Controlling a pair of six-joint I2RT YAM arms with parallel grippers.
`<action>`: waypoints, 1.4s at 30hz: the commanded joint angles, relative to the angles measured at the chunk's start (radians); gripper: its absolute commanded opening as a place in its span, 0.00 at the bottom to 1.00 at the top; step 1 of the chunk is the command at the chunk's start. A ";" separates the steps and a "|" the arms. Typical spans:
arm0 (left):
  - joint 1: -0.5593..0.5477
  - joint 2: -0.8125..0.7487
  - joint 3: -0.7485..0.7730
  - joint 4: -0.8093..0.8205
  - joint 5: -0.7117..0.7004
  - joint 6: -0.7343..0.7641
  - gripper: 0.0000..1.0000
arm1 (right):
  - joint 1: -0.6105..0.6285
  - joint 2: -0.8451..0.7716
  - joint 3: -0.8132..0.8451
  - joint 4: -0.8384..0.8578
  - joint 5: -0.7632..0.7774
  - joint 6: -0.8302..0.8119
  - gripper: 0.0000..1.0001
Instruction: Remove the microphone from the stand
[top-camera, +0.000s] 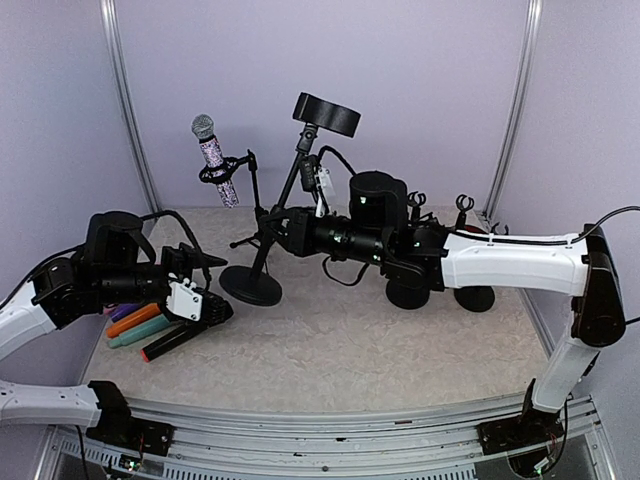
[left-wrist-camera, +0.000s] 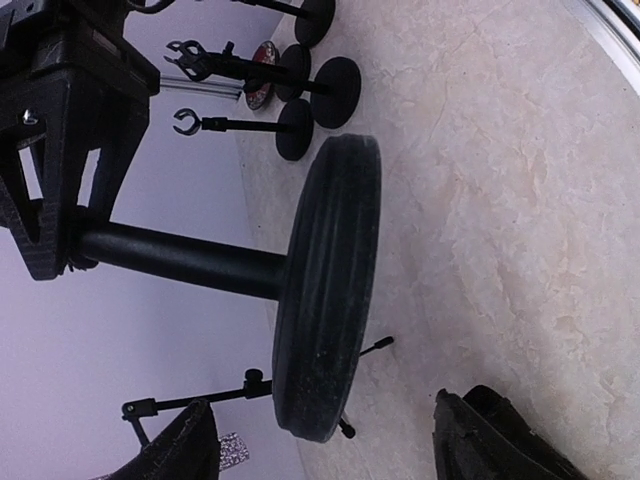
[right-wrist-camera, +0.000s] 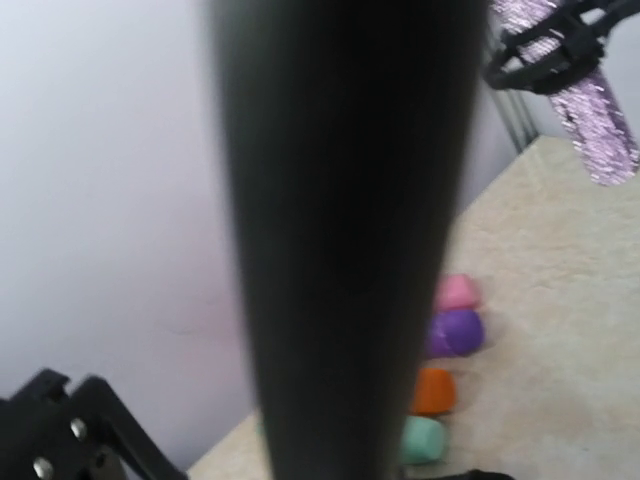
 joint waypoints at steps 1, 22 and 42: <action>-0.053 0.004 0.007 0.059 -0.044 0.056 0.66 | -0.003 -0.004 0.086 0.037 -0.047 0.051 0.00; -0.129 0.007 -0.042 0.196 -0.157 0.133 0.22 | 0.052 0.037 0.182 0.043 -0.122 -0.008 0.00; -0.155 -0.132 -0.175 0.453 -0.061 0.159 0.00 | 0.074 0.035 0.150 0.415 -0.758 -0.027 0.00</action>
